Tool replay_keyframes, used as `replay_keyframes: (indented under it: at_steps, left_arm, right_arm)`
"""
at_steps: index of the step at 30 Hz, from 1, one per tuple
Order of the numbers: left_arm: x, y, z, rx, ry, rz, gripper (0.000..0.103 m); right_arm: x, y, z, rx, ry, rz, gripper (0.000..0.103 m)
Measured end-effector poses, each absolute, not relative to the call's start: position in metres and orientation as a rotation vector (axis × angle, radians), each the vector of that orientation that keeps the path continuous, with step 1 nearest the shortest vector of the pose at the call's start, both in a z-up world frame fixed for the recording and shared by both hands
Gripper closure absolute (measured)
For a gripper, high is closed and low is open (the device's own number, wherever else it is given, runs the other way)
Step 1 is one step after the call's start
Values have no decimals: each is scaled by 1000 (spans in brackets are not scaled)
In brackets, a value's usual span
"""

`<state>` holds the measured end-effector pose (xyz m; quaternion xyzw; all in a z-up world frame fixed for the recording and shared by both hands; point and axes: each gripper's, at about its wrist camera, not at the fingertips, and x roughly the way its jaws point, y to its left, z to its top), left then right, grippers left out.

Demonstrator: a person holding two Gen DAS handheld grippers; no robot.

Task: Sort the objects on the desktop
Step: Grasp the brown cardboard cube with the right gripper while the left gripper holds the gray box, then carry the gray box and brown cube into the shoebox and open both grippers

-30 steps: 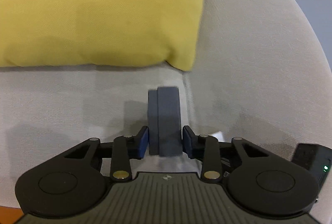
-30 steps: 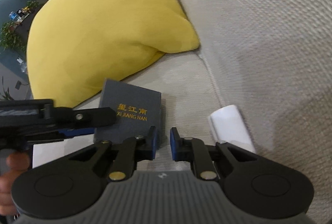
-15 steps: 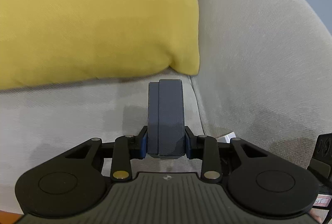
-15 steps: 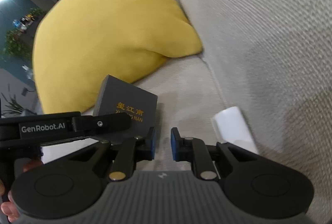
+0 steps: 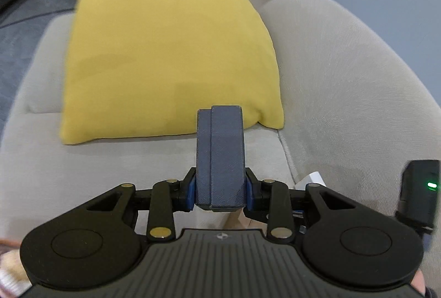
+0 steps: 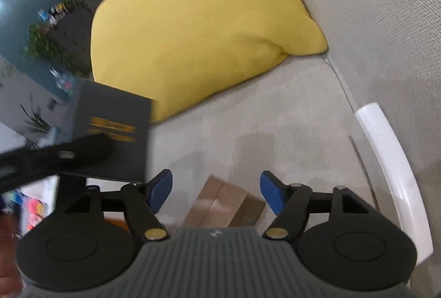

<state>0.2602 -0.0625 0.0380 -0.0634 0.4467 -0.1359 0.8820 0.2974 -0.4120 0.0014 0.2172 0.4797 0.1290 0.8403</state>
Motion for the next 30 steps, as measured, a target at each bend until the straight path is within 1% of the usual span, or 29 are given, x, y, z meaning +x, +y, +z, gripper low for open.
replay_keyframes:
  at_steps: [4,10,17,21,22,25,30]
  left_arm:
    - [225,-37,59,-134,902,-260,65]
    - [175,-3,71,-161,856,-216,65]
    - [145,64,76,-197,857,-152,65]
    - [124,94,72,-197,875,-120,65]
    - [118,101,71,-194,882,-110,65]
    - [104,117,63,-186,912,-76,65]
    - [71,142,54,-193,952,-43,65]
  right_arm:
    - [287,-393,1,401,1045,224,30]
    - [293,-372,-11,332,1099,102,32]
    - [290,-362,-7,276,1104,50,43]
    - [287,-368,-8,274,1103,73,46]
    - [285,-372,-7,284,1100,85,48]
    - [273,-376,6,292,1088,121,51]
    - [230,-366,64,301,973,265,51]
